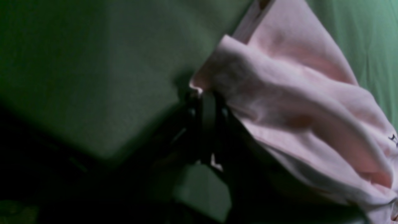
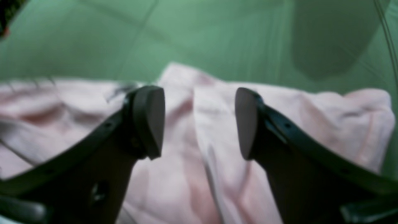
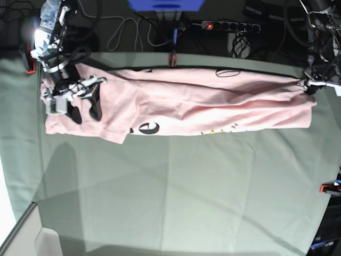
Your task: Layout the t-shirt on the table in an organized manner, then fold the t-shirt properly
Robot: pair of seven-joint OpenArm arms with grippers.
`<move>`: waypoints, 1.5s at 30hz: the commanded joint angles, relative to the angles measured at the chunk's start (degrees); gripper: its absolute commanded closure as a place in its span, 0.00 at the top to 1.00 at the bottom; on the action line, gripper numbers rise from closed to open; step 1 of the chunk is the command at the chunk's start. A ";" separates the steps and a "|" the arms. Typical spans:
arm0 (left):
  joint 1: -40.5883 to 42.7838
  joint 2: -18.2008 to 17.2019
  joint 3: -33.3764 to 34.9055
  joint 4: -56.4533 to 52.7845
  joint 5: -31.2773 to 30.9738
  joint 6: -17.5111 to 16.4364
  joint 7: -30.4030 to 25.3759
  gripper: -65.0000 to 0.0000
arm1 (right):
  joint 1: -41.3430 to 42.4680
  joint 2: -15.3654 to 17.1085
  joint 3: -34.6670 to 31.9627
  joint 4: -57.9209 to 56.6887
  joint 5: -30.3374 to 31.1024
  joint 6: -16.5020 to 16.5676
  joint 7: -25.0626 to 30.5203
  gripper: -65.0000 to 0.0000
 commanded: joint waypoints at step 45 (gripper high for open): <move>-0.39 -0.91 -0.12 0.25 0.33 -0.12 0.03 0.37 | 5.90 -0.18 19.77 -5.84 -3.00 0.34 1.56 0.00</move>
